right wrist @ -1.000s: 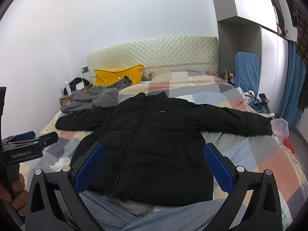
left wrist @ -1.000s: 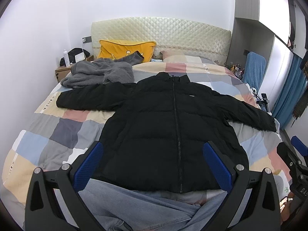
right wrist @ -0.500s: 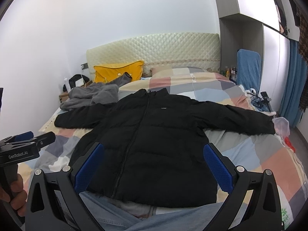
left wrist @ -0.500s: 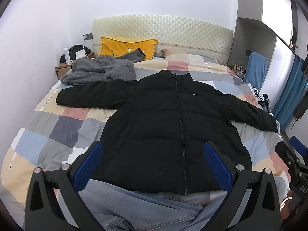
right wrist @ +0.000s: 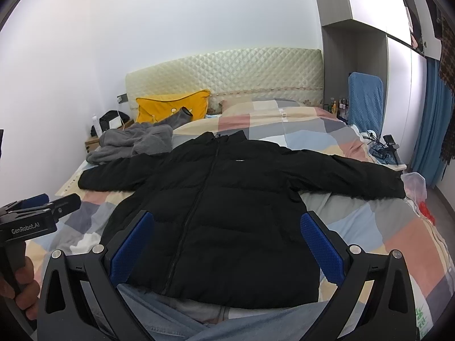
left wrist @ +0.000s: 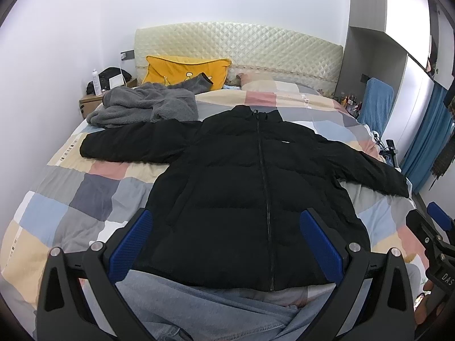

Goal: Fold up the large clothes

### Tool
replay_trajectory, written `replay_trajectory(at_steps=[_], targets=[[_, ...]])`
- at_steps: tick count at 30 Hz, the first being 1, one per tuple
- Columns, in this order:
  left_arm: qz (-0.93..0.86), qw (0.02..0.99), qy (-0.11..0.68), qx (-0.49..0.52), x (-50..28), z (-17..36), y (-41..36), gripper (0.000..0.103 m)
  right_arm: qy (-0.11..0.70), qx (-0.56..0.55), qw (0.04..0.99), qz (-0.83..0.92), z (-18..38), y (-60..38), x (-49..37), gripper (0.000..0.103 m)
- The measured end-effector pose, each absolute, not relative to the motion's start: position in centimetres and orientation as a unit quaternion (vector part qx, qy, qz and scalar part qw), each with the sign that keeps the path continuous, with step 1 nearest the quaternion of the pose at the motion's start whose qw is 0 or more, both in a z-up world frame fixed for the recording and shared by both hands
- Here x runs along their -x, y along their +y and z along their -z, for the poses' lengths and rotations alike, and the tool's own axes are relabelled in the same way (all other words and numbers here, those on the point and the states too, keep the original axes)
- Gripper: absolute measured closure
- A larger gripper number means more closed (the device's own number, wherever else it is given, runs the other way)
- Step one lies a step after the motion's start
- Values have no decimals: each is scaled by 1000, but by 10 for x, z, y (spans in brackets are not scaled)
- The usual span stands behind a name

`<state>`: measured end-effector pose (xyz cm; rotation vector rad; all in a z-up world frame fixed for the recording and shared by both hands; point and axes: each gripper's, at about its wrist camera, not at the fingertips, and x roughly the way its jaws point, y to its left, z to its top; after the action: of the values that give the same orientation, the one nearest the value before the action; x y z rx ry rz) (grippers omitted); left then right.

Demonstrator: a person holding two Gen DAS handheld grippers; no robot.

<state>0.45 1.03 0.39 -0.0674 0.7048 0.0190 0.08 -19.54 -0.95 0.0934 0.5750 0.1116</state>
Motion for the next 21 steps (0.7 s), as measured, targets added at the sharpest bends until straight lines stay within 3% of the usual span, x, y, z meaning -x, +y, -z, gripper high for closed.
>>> replay_trajectory(at_steps=[21], targets=[[16,943,332,15,-53,-8,-22,0,261,-66,963,9,-3,-267,-43,0]])
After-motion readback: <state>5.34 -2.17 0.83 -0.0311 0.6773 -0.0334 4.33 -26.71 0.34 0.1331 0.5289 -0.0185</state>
